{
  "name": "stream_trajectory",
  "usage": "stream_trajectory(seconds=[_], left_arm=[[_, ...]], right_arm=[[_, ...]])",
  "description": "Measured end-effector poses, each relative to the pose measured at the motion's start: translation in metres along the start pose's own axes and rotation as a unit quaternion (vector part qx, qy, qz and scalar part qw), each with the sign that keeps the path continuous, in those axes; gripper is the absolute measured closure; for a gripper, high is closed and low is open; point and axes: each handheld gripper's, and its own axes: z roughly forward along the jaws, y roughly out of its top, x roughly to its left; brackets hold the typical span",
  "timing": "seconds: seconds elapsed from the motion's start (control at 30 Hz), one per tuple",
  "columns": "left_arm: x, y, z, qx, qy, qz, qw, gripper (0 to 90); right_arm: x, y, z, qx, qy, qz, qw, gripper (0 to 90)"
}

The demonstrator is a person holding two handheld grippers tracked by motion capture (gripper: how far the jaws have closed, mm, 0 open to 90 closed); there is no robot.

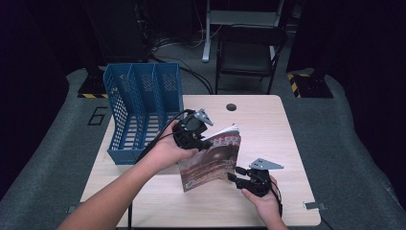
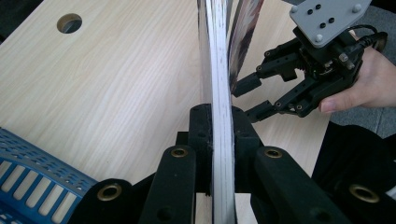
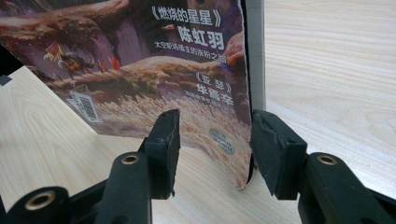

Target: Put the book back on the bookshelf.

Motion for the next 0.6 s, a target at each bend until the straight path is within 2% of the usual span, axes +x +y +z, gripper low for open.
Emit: stream_trajectory(seconds=[0.6], left_arm=[[0.002, -0.0003, 0.0021, 0.003, -0.002, 0.001, 1.0, 82.7]], right_arm=[[-0.0003, 0.0002, 0.0004, 0.001, -0.003, -0.004, 1.0, 52.4]])
